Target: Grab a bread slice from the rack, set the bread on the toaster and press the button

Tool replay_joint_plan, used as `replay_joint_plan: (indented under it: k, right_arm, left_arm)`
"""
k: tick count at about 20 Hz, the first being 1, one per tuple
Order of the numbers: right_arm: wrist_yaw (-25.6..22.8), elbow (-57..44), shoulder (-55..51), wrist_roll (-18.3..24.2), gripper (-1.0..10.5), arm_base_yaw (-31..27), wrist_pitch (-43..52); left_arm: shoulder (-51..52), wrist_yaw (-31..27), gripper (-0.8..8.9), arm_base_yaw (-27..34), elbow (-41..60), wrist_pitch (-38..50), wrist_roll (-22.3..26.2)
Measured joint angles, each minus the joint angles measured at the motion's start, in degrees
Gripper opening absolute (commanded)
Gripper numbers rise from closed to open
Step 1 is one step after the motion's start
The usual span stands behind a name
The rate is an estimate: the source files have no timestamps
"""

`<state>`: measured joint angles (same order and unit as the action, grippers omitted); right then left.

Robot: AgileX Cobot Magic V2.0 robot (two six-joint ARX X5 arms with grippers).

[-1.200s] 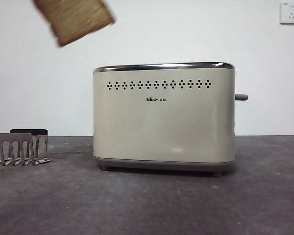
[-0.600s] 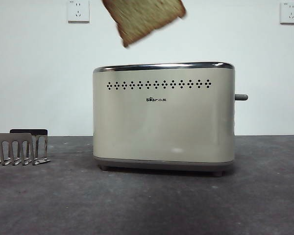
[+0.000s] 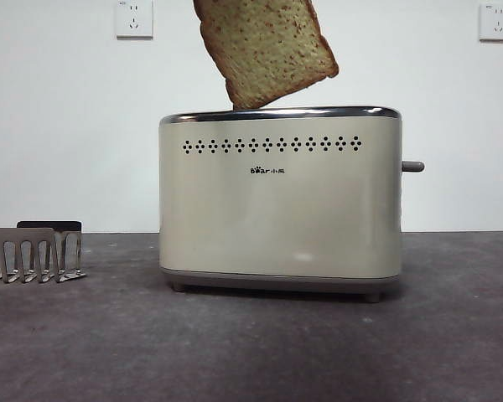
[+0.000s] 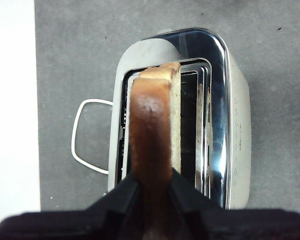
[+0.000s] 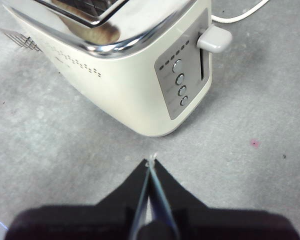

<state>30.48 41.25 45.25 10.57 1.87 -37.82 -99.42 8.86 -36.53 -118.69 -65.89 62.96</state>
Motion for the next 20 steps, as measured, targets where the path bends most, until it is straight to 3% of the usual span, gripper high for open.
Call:
replay_joint_plan:
  k: [20]
  right_arm:
    - [0.0,0.0,0.0,0.0,-0.1,0.0,-0.28]
  left_arm:
    - [-9.03,-5.79,-0.1,-1.73,-0.04,-1.29,3.26]
